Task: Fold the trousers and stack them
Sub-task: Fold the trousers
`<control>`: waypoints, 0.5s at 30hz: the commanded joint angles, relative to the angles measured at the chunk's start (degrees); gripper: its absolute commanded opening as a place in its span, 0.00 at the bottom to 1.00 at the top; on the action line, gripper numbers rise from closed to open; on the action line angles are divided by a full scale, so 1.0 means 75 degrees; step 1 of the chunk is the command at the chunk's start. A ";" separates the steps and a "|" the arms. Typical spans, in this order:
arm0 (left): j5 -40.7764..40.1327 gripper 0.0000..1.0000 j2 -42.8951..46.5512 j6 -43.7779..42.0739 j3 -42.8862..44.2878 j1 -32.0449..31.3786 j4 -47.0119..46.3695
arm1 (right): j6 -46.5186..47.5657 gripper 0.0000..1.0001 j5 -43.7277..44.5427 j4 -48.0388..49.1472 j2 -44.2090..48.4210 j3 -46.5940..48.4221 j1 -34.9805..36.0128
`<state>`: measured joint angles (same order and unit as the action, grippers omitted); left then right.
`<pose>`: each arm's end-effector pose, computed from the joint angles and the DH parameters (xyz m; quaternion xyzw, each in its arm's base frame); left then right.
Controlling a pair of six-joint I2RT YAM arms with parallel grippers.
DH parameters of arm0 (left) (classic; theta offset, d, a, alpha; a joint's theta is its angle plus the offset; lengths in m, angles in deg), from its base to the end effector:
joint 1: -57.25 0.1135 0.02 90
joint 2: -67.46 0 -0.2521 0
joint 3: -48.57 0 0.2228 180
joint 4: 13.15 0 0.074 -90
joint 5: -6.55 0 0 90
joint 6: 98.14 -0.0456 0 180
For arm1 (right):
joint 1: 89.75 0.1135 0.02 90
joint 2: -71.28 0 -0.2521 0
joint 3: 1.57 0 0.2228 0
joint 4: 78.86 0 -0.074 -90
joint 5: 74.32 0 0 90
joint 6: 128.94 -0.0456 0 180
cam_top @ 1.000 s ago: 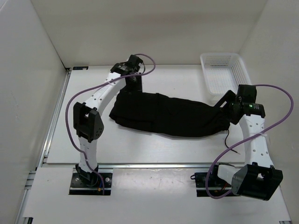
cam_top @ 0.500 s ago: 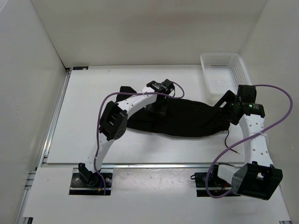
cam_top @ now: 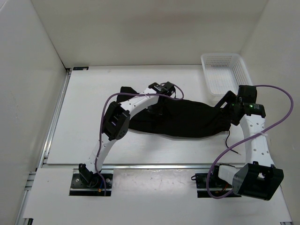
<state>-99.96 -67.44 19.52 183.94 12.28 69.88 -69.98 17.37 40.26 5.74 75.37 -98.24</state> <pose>0.3176 -0.2990 0.1772 0.1394 0.9777 0.0774 0.1366 0.2092 -0.0326 0.2961 0.3220 0.8810 0.0541 0.3423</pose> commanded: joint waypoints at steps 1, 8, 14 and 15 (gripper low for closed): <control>-0.0376 0.23 -0.0015 0.0039 0.0159 -0.0051 0.0011 | 0.0120 0.90 -0.0015 0.0116 -0.0016 0.0062 0.0031; -0.0307 0.10 0.0722 0.0108 0.0381 -0.0051 0.0187 | 0.0120 0.90 -0.0015 0.0116 -0.0086 0.0133 0.0031; 0.0500 0.10 0.2045 0.0273 0.0382 -0.0051 -0.0327 | 0.0120 0.90 -0.0015 0.0116 -0.0086 0.0133 0.0031; 0.0642 0.10 0.2187 0.0273 0.0382 0.0019 -0.0468 | 0.0120 0.90 -0.0015 0.0116 -0.0086 0.0133 0.0031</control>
<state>-98.76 -61.03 20.51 184.33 12.24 70.04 -69.98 17.37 40.28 5.17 75.37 -98.24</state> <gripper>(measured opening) 0.129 0.896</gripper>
